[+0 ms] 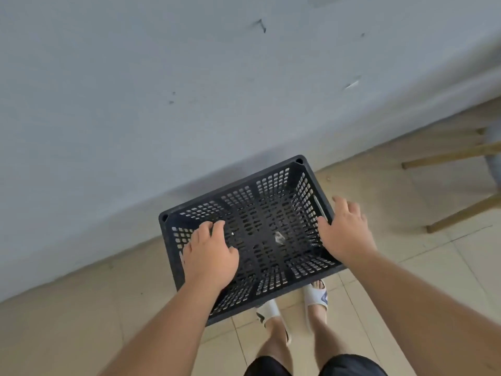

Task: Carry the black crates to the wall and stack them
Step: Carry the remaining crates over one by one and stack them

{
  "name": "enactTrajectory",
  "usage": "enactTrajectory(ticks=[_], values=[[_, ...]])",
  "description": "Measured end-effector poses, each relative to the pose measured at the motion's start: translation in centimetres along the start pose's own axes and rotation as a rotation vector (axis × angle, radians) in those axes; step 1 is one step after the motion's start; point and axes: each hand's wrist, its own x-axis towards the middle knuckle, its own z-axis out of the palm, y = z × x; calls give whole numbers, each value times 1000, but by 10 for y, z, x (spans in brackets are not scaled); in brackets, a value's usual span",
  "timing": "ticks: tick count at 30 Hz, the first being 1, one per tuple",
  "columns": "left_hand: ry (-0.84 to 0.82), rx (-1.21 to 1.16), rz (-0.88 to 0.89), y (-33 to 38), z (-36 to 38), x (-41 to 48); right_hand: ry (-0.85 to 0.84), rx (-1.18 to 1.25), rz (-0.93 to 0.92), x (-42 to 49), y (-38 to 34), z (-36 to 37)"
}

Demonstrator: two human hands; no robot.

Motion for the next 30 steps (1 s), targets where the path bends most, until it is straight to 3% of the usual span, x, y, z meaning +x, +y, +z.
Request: enactTrajectory(ticks=[10,20,30], values=[[41,10,422,85,-71,-71,149,-132,-35,-121,1,-73],[48,123,799,134,-97,-179,339,-28,241,-265,48,-99],[18,330,1151,241,-54,-347,509,148,555,-410,192,-123]])
